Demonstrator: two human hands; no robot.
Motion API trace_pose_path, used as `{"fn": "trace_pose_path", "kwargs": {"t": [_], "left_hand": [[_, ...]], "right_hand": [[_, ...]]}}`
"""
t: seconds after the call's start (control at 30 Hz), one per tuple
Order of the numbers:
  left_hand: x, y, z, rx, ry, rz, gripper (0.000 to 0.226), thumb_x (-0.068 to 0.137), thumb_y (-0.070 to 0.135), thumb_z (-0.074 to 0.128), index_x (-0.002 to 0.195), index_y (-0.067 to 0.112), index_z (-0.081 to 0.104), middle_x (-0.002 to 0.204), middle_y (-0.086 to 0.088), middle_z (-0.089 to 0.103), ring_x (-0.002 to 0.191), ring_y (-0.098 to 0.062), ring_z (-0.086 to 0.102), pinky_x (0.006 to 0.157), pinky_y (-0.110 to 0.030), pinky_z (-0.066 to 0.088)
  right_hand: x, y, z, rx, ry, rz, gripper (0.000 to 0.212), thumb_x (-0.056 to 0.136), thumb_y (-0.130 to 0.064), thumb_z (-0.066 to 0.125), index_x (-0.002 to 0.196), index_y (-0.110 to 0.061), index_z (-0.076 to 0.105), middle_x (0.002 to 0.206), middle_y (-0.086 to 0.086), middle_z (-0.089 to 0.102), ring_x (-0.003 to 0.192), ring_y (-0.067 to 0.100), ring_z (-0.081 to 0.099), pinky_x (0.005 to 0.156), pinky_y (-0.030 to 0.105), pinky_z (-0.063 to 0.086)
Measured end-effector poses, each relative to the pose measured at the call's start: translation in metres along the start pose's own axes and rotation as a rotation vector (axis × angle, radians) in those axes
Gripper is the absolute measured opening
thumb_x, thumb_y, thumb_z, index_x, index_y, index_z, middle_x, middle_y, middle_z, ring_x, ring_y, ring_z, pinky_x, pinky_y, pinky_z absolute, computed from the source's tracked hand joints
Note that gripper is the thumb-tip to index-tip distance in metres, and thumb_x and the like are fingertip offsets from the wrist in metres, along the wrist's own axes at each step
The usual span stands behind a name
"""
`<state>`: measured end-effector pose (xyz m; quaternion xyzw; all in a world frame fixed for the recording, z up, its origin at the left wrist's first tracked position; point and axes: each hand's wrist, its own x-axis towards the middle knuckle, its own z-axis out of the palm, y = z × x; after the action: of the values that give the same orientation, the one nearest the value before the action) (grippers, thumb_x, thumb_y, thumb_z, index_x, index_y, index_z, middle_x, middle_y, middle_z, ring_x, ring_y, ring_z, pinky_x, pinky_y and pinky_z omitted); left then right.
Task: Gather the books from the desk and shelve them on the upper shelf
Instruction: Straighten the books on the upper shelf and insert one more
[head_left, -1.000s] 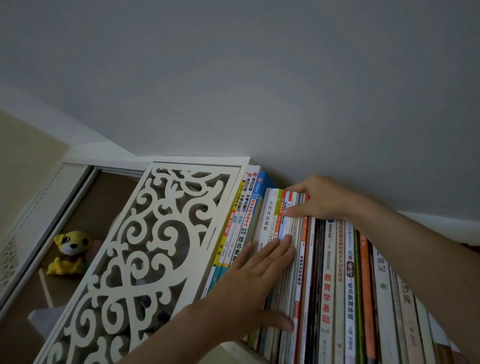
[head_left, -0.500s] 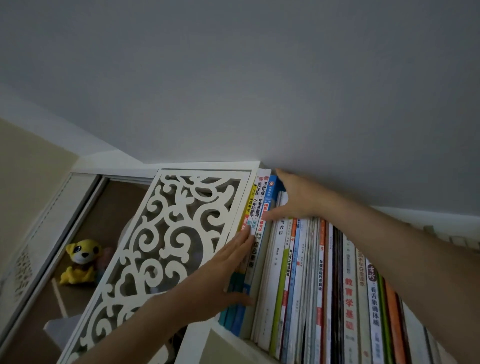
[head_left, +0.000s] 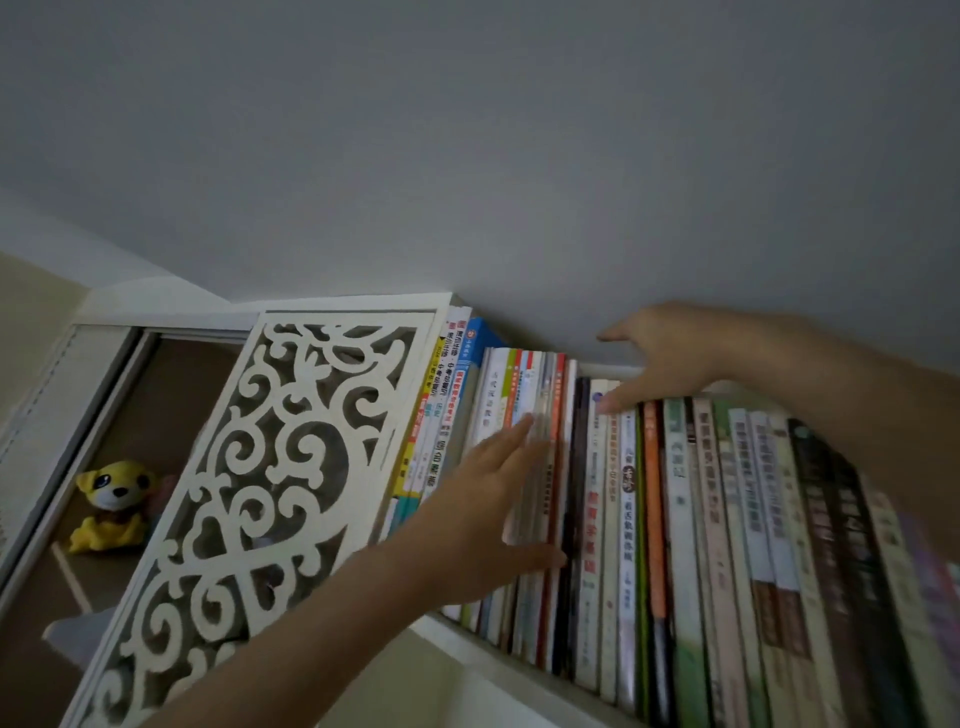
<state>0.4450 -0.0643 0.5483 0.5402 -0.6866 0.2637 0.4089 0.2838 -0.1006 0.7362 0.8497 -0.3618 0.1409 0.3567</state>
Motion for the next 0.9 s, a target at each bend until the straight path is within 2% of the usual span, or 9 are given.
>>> {"fn": "trace_pose_path", "kwargs": {"t": [0.07,0.23,0.33,0.4,0.53,0.63,0.7,0.83,0.9], "left_hand": [[0.005,0.023,0.017,0.007,-0.026,0.034,0.099,0.080,0.054,0.065,0.152,0.035,0.000,0.157,0.020,-0.017,0.143,-0.001,-0.017,0.114,-0.027,-0.004],[0.005,0.032,0.044,0.087,-0.085,0.048,0.111,0.078,0.059,0.064,0.147,0.037,-0.021,0.149,0.022,-0.036,0.134,0.000,-0.040,0.111,-0.033,-0.018],[0.001,0.020,0.042,0.189,-0.107,0.054,0.117,0.075,0.059,0.066,0.142,0.040,-0.027,0.144,0.028,-0.041,0.131,0.005,-0.041,0.110,-0.030,-0.020],[0.001,0.017,0.041,0.229,-0.132,0.039,0.118,0.074,0.062,0.066,0.141,0.038,-0.029,0.143,0.026,-0.042,0.131,0.004,-0.042,0.113,-0.032,-0.020],[0.004,0.047,0.039,0.065,-0.089,-0.058,0.113,0.075,0.067,0.060,0.147,0.034,-0.020,0.152,0.019,-0.032,0.138,-0.003,-0.034,0.119,-0.046,-0.012],[0.007,0.087,0.041,-0.018,0.004,0.011,0.102,0.080,0.066,0.055,0.148,0.039,-0.016,0.153,0.020,-0.029,0.138,0.000,-0.032,0.118,-0.040,-0.013],[0.010,0.110,0.044,-0.052,0.005,0.072,0.099,0.081,0.063,0.056,0.148,0.039,-0.014,0.153,0.020,-0.029,0.138,0.002,-0.032,0.115,-0.036,-0.014],[0.016,0.137,0.059,-0.114,-0.009,0.112,0.100,0.080,0.062,0.058,0.149,0.037,-0.010,0.153,0.021,-0.029,0.139,0.001,-0.031,0.115,-0.037,-0.010],[0.017,0.141,0.068,-0.120,-0.013,0.109,0.106,0.079,0.063,0.060,0.149,0.037,-0.015,0.151,0.021,-0.033,0.138,0.001,-0.033,0.116,-0.039,-0.010]], "right_hand": [[-0.018,0.019,-0.002,0.009,-0.052,0.037,0.094,0.075,-0.062,0.067,0.149,-0.015,0.033,0.148,0.001,0.046,0.129,0.019,0.049,0.106,0.032,0.040],[-0.039,0.046,0.010,0.128,-0.057,0.017,0.083,0.071,-0.062,0.071,0.140,-0.022,0.048,0.135,-0.009,0.057,0.118,0.010,0.059,0.103,0.034,0.045],[-0.040,0.051,0.023,0.212,-0.077,-0.024,0.054,0.073,-0.052,0.076,0.121,-0.030,0.065,0.100,-0.013,0.073,0.084,0.000,0.070,0.084,0.032,0.057],[-0.039,0.049,0.032,0.256,-0.029,-0.042,0.043,0.075,-0.047,0.076,0.115,-0.032,0.068,0.088,-0.012,0.074,0.072,0.000,0.071,0.074,0.029,0.059],[-0.045,0.046,0.037,0.206,0.027,-0.084,0.052,0.078,-0.052,0.071,0.124,-0.031,0.063,0.099,-0.010,0.073,0.081,0.004,0.070,0.075,0.029,0.057],[-0.071,0.060,0.027,0.140,0.098,-0.040,0.085,0.069,-0.070,0.066,0.139,-0.025,0.048,0.126,-0.005,0.062,0.114,0.017,0.061,0.090,0.032,0.050],[-0.095,0.079,0.020,0.159,0.118,0.003,0.098,0.064,-0.073,0.065,0.145,-0.024,0.041,0.141,-0.004,0.053,0.124,0.016,0.054,0.095,0.029,0.042],[-0.137,0.112,0.019,0.138,-0.033,0.090,0.101,0.060,-0.076,0.060,0.144,-0.022,0.043,0.139,-0.006,0.055,0.117,0.011,0.059,0.100,0.031,0.046],[-0.146,0.117,0.028,0.178,-0.043,0.102,0.098,0.061,-0.076,0.061,0.142,-0.021,0.046,0.135,-0.006,0.058,0.113,0.010,0.061,0.100,0.033,0.048]]}}
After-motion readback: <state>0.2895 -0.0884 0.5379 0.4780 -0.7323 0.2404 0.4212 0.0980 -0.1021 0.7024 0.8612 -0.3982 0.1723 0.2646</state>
